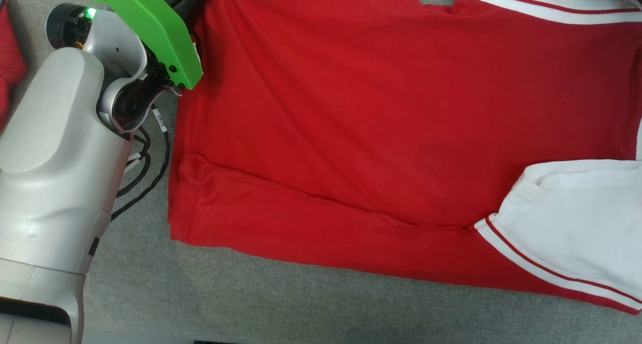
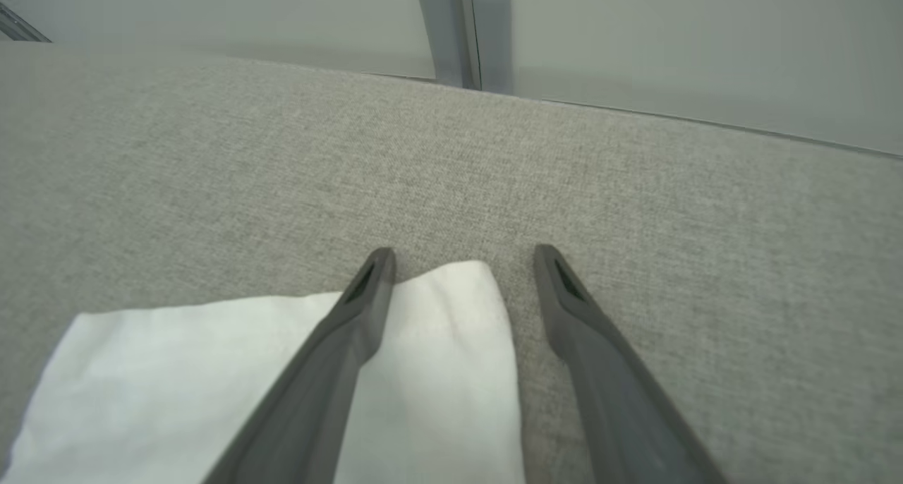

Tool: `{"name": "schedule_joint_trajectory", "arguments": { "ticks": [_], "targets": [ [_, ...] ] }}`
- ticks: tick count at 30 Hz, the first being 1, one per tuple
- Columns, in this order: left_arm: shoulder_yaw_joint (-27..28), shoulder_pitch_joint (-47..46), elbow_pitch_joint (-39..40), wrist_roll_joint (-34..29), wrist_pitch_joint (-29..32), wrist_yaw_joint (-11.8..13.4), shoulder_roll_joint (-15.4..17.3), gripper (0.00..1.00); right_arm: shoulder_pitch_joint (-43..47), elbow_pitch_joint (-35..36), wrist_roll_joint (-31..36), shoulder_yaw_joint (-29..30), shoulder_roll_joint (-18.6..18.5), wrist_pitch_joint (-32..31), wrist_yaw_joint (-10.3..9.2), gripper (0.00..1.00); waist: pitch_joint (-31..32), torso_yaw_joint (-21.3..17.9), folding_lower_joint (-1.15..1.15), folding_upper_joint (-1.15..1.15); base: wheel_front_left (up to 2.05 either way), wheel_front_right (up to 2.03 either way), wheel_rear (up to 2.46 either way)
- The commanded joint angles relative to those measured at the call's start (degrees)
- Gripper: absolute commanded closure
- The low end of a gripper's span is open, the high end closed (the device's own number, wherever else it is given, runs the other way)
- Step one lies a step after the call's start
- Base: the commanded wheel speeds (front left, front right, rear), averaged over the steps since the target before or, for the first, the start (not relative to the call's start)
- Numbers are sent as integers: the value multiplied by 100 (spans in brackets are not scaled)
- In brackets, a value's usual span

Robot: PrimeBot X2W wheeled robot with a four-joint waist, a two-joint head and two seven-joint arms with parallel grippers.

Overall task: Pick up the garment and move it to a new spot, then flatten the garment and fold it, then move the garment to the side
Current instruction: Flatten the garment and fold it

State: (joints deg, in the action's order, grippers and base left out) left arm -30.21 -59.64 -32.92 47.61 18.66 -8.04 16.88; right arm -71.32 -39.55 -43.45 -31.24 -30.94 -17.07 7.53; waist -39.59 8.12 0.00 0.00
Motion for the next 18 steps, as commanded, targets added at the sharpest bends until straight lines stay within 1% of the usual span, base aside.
{"name": "schedule_joint_trajectory", "arguments": {
  "ticks": [1, 2, 3, 4, 5, 7, 11, 15, 18],
  "targets": [
    [-73, 150, -286, 24, 61, 100, 144, 100, -15, -44, -94, -103, -43, -119, -9, 3, 24, 0, 0, 0, 0, 0, 0],
    [-95, 150, -302, 67, 40, 100, 166, 100, -38, -48, -158, -163, -66, -195, -9, 34, 39, -6, 0, 0, 0, 0, 0],
    [-105, 146, -319, 87, 20, 100, 180, 100, -52, -64, -222, -216, -82, -290, -9, 58, 46, -12, 0, 0, 0, 0, 0],
    [-120, 133, -341, 114, -8, 100, 192, 100, -65, -84, -294, -267, -98, -378, -9, 98, 52, -19, 0, 0, 0, 0, 0],
    [-131, 122, -360, 130, -10, 100, 201, 100, -67, -100, -355, -294, -101, -440, -9, 100, 57, -26, 0, 0, 0, 0, 0],
    [-155, 98, -399, 193, -45, 100, 218, 100, -121, -83, -402, -355, -132, -438, -9, 100, 64, -38, 0, 0, 0, 0, 0],
    [-199, 80, -442, 271, -214, 100, 247, 100, -194, 86, -497, -338, -167, 27, -9, 100, 152, -73, 0, 0, 0, 0, 0],
    [-231, 167, -417, 346, -399, 83, 302, 100, 79, 321, -688, -396, -250, 470, -9, 100, 378, -147, 0, 0, 0, 0, 0],
    [-262, 241, -338, 377, -527, 73, 408, 100, 339, 596, -846, -414, -376, 829, -9, 100, 606, -223, 0, 0, 0, 0, 0]
  ]
}}
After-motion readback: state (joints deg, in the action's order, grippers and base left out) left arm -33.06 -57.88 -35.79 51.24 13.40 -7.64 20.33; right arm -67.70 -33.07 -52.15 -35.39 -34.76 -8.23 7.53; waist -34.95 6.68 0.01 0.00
